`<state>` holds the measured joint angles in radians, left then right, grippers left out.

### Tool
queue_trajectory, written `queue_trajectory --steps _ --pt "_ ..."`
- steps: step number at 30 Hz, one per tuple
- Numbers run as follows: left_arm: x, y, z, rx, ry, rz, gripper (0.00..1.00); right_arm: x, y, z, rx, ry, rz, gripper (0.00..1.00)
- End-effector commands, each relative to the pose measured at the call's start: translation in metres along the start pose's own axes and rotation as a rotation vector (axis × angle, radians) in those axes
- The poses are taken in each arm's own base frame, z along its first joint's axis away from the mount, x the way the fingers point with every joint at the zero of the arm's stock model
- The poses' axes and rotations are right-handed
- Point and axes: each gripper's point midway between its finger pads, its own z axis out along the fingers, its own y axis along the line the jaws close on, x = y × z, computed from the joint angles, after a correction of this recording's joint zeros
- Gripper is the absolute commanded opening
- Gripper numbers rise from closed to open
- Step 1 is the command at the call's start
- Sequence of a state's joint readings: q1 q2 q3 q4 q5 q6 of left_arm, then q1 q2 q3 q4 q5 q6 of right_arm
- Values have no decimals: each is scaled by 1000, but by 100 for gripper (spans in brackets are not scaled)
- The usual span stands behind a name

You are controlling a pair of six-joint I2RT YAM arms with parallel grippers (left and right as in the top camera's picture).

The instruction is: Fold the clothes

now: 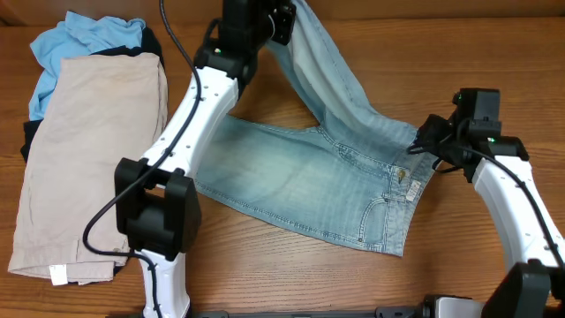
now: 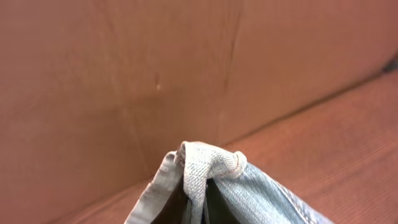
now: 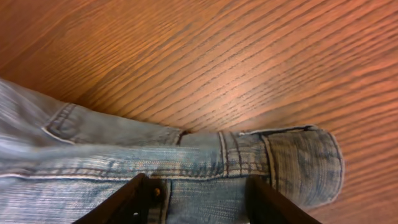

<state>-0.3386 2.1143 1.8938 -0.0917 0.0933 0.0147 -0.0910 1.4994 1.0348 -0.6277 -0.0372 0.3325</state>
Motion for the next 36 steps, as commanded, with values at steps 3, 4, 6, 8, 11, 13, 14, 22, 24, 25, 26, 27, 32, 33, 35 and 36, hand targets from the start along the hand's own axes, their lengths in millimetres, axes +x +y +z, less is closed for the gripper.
queue_trajectory --steps 3,4,6,8,11,13,14,22,24,25,26,27,32,33,35,36 --pt "59 16 51 -70 33 -67 4 -11 1 8 6 -31 -7 54" --pt "69 18 58 -74 36 -67 4 -14 0 10 12 -40 5 54" --pt "88 19 70 -80 46 -71 4 -17 -1 11 17 -54 12 54" --pt "107 21 79 -87 68 -73 4 -20 0 12 12 -65 11 54" --pt "123 28 83 -124 94 -78 37 -24 2 12 8 -82 10 60" --pt "126 32 83 -146 109 -77 77 -26 2 12 6 -89 10 64" --pt "127 35 82 -164 115 -76 98 -27 3 12 4 -93 10 67" --pt "152 56 44 -227 348 -79 100 -21 1 12 10 -70 10 75" --pt "165 54 38 -196 410 -57 100 -18 1 12 8 -55 9 75" --pt "172 52 39 -172 431 -25 100 -16 2 12 1 -47 5 75" --pt "175 49 41 -149 437 8 100 -15 3 12 -3 -41 5 74" --pt "178 46 44 -122 436 40 100 -14 3 12 -6 -37 5 75" --pt "181 34 66 -21 356 131 87 -13 3 12 -3 -31 6 75" --pt "184 34 70 -20 348 135 79 -12 3 12 -3 -30 6 74" --pt "195 34 76 -20 350 137 56 -11 2 12 0 -25 6 74" --pt "202 35 78 -23 360 143 31 -10 2 12 1 -23 6 74"
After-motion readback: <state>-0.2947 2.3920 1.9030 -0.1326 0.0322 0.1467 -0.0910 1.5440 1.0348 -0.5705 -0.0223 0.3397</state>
